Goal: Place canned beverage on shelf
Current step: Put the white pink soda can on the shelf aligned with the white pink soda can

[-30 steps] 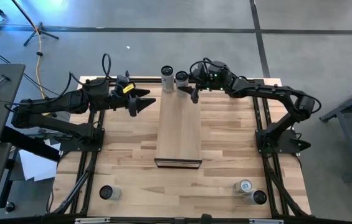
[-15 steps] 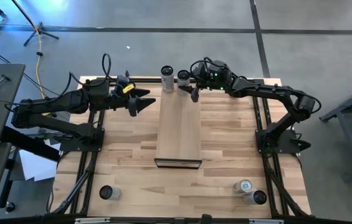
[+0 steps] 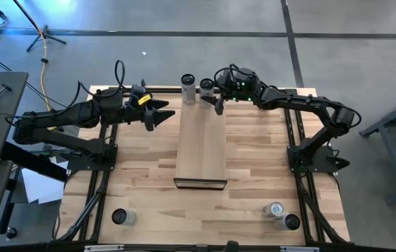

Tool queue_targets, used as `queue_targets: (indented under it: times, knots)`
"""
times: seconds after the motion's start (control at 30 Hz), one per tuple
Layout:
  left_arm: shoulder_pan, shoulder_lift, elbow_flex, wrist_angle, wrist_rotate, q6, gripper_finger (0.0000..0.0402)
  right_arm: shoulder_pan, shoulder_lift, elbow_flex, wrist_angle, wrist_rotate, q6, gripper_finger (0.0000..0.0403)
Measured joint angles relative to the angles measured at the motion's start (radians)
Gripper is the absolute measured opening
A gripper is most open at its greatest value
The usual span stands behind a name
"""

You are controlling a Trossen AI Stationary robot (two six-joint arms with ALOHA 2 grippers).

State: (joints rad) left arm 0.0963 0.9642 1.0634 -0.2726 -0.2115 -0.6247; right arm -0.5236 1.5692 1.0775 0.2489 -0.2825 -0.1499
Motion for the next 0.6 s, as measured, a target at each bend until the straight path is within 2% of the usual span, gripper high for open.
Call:
queue_targets:
  times: [0.13,0.4,0.6]
  knots:
    - [0.0,0.0,0.0,0.0,0.0,0.0,0.0347,0.0,0.0,0.0,0.001,-0.001,-0.008,0.031]
    - [0.0,0.0,0.0,0.0,0.0,0.0,0.0347,0.001,-0.006,0.001,-0.021,0.054,0.018,0.0391]
    - [0.0,0.0,0.0,-0.002,0.028,0.0,0.0347,0.001,-0.04,0.002,-0.07,0.049,0.013,0.0397]
